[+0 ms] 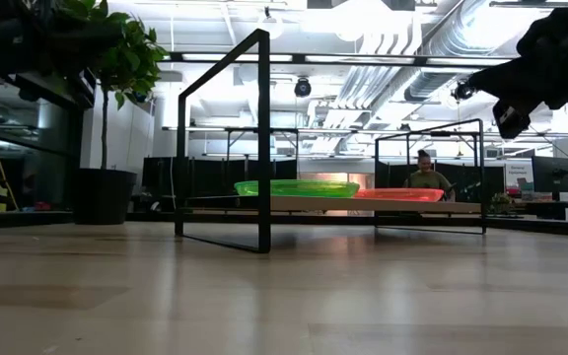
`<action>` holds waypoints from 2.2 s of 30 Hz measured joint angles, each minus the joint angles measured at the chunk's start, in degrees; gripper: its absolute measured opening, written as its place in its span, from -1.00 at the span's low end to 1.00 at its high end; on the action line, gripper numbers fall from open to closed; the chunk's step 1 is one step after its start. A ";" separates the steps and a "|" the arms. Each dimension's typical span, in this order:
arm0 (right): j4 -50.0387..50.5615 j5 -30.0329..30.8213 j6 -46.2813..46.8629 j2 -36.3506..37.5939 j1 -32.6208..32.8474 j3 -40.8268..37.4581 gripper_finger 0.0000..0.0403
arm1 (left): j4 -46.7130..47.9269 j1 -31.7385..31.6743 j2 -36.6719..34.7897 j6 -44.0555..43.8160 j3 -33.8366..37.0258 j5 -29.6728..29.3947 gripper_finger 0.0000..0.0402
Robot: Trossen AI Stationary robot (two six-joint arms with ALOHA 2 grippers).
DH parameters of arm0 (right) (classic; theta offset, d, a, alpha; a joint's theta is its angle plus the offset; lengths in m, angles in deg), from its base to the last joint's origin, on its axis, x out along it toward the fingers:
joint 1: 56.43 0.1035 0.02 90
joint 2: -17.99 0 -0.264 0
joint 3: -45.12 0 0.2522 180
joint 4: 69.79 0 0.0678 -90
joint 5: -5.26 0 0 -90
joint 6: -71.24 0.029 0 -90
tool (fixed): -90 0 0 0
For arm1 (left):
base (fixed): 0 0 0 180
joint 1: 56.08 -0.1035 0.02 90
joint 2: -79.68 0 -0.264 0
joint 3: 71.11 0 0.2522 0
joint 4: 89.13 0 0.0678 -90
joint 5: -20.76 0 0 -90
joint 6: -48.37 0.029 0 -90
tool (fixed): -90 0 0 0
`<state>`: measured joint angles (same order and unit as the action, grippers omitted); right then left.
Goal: Place and stack plates onto a shelf
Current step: Return to Home Position
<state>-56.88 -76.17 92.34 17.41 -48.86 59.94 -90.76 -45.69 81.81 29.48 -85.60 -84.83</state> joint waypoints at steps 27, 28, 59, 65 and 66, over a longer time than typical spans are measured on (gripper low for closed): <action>-0.20 0.01 -0.54 -0.15 2.56 -0.02 -1.00 | 3.93 -0.02 -0.57 0.00 0.02 0.00 -0.98; -0.20 0.01 -0.54 -0.15 2.56 -0.02 -1.00 | 4.00 -0.02 -0.66 0.02 0.02 -0.01 -0.98; -0.20 0.03 -0.54 -0.15 2.56 -0.04 -1.00 | 4.28 -0.02 -1.42 0.01 0.02 0.00 -0.98; -0.20 0.03 -0.54 -0.15 2.56 -0.04 -1.00 | 4.28 -0.02 -1.42 0.02 0.02 0.00 -0.98; -0.20 0.03 -0.54 -0.15 2.56 -0.04 -1.00 | 4.28 -0.02 -1.42 0.01 0.02 0.00 -0.98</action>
<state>-57.09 -76.14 91.79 17.26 -46.30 59.89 -86.48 -45.71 80.39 29.49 -85.58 -84.83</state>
